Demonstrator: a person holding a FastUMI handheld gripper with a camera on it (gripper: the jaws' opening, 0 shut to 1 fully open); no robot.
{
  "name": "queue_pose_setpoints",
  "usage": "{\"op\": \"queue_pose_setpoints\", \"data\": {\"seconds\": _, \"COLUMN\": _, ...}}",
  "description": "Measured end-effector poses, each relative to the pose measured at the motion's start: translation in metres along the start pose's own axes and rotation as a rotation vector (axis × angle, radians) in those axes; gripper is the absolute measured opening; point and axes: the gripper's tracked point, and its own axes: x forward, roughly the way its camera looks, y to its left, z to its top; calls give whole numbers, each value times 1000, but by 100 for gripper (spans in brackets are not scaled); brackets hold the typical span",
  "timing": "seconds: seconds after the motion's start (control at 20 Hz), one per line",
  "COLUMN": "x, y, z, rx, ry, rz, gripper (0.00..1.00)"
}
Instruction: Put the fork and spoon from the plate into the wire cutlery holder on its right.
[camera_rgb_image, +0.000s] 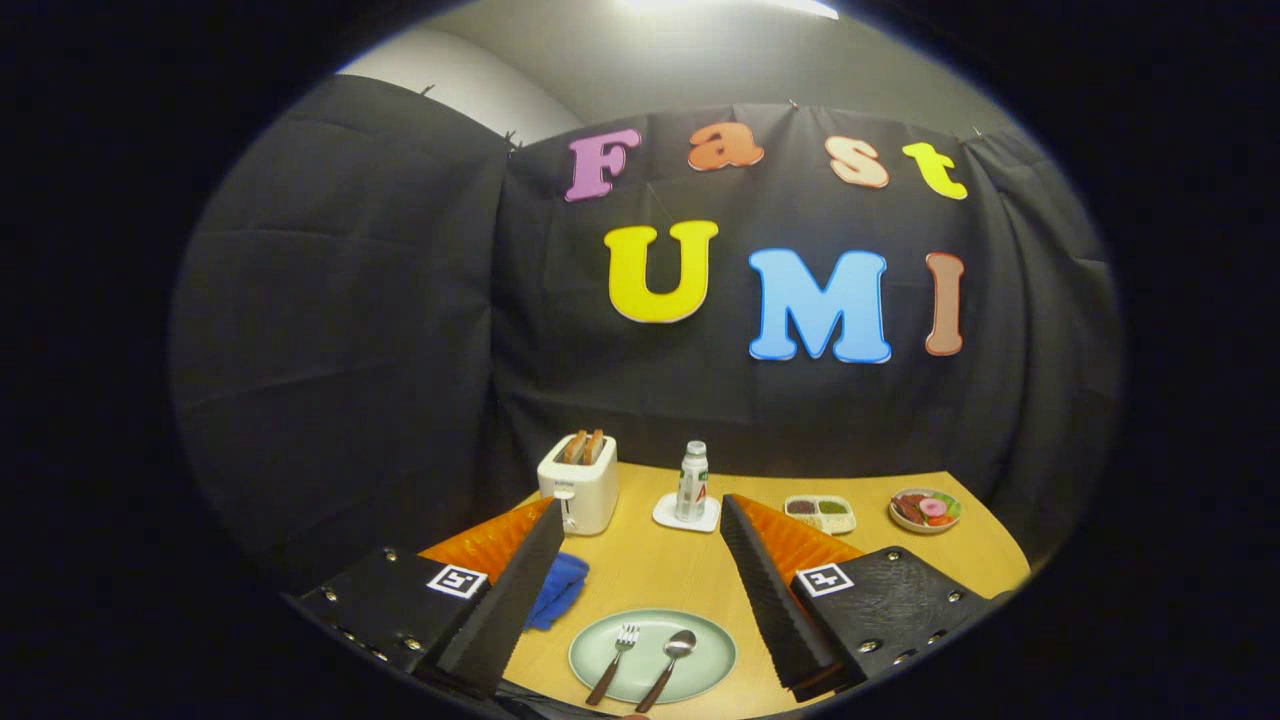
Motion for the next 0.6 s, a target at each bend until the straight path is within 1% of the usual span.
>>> {"op": "queue_pose_setpoints", "data": {"seconds": 0.3, "x": 18, "y": -12, "z": -78, "rx": 29, "ry": 210, "rz": -70, "gripper": 97}}
{"op": "queue_pose_setpoints", "data": {"seconds": 0.6, "x": 30, "y": -24, "z": -136, "rx": 96, "ry": 350, "rz": -125, "gripper": 97}}
